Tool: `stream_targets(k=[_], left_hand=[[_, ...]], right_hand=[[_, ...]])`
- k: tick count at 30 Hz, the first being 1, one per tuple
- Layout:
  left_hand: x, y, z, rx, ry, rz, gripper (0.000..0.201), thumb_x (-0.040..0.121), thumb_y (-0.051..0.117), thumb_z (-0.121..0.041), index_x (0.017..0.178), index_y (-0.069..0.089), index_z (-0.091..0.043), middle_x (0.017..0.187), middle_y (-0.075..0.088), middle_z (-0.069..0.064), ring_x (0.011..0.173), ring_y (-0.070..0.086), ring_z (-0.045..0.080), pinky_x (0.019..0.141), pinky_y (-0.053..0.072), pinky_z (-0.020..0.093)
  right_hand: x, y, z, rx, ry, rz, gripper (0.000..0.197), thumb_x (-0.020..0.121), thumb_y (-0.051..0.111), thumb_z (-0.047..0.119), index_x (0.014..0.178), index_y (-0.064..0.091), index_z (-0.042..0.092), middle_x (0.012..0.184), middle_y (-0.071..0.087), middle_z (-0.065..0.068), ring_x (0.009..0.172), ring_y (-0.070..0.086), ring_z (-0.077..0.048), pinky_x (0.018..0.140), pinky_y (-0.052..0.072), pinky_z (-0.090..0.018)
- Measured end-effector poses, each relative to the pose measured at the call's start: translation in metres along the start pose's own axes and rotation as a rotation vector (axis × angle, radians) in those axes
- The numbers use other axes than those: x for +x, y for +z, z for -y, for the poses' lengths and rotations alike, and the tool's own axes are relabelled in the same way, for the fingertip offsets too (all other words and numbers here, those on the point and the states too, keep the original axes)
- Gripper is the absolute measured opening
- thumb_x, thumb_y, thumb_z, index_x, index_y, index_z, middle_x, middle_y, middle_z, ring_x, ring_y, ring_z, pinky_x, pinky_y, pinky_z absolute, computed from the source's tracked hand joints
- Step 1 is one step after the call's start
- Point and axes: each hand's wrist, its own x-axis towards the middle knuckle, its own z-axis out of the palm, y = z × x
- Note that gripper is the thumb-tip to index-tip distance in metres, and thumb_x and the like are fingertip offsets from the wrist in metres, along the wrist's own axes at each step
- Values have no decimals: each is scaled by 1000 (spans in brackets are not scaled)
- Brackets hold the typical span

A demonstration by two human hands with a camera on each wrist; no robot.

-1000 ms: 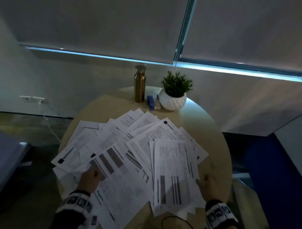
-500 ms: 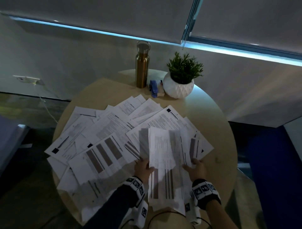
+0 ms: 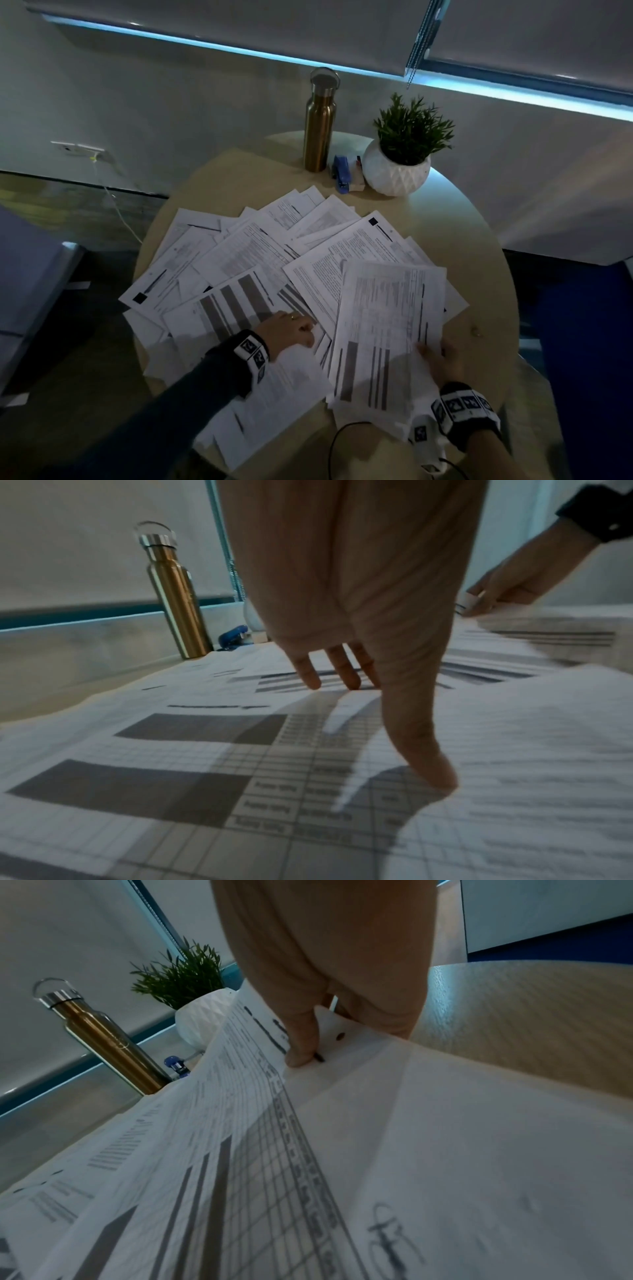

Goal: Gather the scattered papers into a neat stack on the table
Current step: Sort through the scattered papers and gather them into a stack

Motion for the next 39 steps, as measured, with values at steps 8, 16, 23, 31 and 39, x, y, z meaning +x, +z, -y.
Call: stream_targets(k=[8, 16, 23, 31, 39], left_hand=[[5, -4, 12, 62, 90, -74, 33, 69, 73, -14, 98, 58, -18, 109, 62, -3, 109, 48, 19, 98, 25, 36], [1, -4, 31, -391, 49, -122, 17, 73, 74, -22, 85, 71, -11, 93, 63, 4, 91, 56, 16, 85, 40, 29], [18, -21, 28, -1068, -299, -745, 22, 82, 68, -25, 97, 62, -10, 106, 57, 9, 91, 59, 22, 82, 48, 32], [24, -1, -3, -1401, -685, -1207, 24, 87, 61, -13, 99, 41, -6, 92, 56, 11, 85, 56, 24, 70, 44, 32], [-20, 19, -2, -1634, -603, -998, 52, 73, 76, -6, 118, 51, -17, 103, 61, -5, 92, 59, 14, 76, 47, 25]], right_hand=[[-2, -5, 7, 42, -25, -29, 32, 90, 60, 14, 119, 58, 1, 104, 60, -13, 103, 58, -34, 82, 42, -37], [-8, -8, 19, 148, -70, -83, 34, 92, 56, 13, 123, 56, 0, 119, 61, -17, 104, 59, -32, 90, 48, -44], [-28, 30, 54, 113, -126, 106, 28, 95, 41, -5, 90, 63, 11, 90, 65, -9, 86, 59, -26, 79, 50, -42], [-50, 71, 85, 297, -31, 337, 62, 87, 38, 66, 134, 46, 25, 132, 46, 12, 124, 43, -13, 109, 34, -42], [-35, 94, 80, 133, -172, 183, 24, 93, 51, 10, 70, 55, 17, 71, 56, -5, 64, 52, -20, 61, 45, -35]])
